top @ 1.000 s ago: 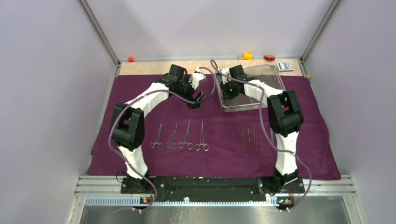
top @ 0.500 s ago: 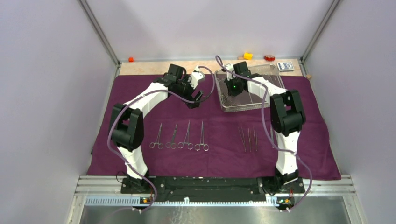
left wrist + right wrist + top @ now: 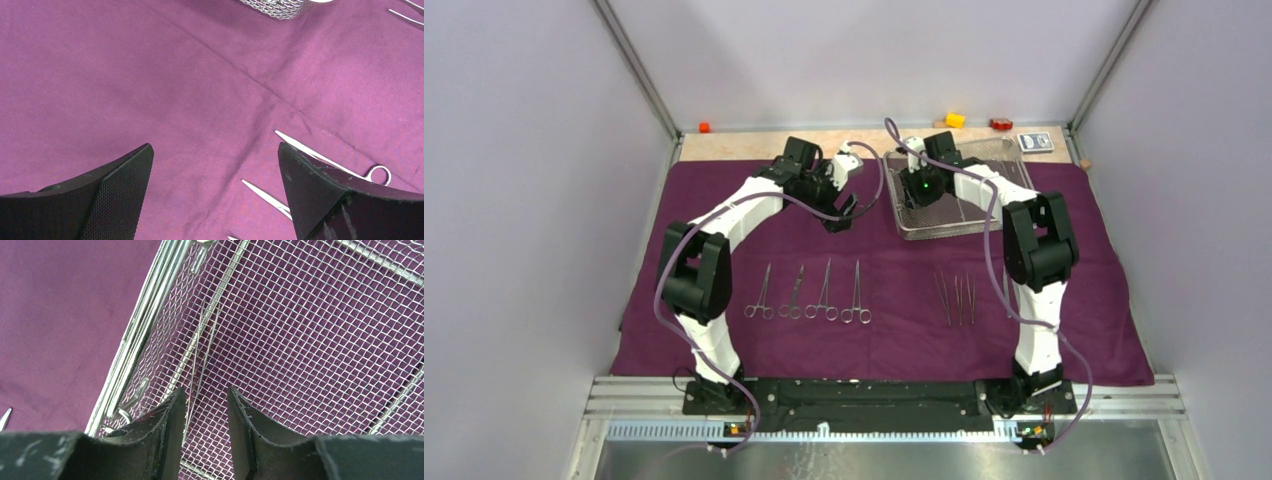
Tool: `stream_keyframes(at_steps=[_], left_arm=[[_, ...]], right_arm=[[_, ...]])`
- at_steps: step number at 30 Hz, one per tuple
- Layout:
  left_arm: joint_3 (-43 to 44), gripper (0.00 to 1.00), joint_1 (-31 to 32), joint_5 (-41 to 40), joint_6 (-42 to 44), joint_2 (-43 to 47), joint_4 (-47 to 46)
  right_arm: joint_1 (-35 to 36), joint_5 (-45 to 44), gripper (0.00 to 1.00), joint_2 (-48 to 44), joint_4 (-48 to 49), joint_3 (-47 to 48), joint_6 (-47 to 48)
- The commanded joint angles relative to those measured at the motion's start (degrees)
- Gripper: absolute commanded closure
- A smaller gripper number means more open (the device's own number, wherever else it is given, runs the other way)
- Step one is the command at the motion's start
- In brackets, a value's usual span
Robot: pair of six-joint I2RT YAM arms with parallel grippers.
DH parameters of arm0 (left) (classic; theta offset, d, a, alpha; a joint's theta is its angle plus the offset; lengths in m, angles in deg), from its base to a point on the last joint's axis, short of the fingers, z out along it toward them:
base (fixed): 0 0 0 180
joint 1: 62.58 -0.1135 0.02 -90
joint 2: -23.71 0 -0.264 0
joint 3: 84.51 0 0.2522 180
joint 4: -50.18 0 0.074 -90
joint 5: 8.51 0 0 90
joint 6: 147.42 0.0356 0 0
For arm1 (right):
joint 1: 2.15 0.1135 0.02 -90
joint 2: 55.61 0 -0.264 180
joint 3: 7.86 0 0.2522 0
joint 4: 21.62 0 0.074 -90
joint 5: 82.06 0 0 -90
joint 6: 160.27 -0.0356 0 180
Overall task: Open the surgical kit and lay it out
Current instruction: Pick up the medical item from the container.
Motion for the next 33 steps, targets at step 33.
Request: stream_keyframes(at_steps=[33], left_arm=[[-0.7, 0.01, -1.4, 2.4, -0.2, 3.3, -0.8]], right_arm=[[3.5, -5.8, 0.8, 3.9, -3.8, 5.5, 5.0]])
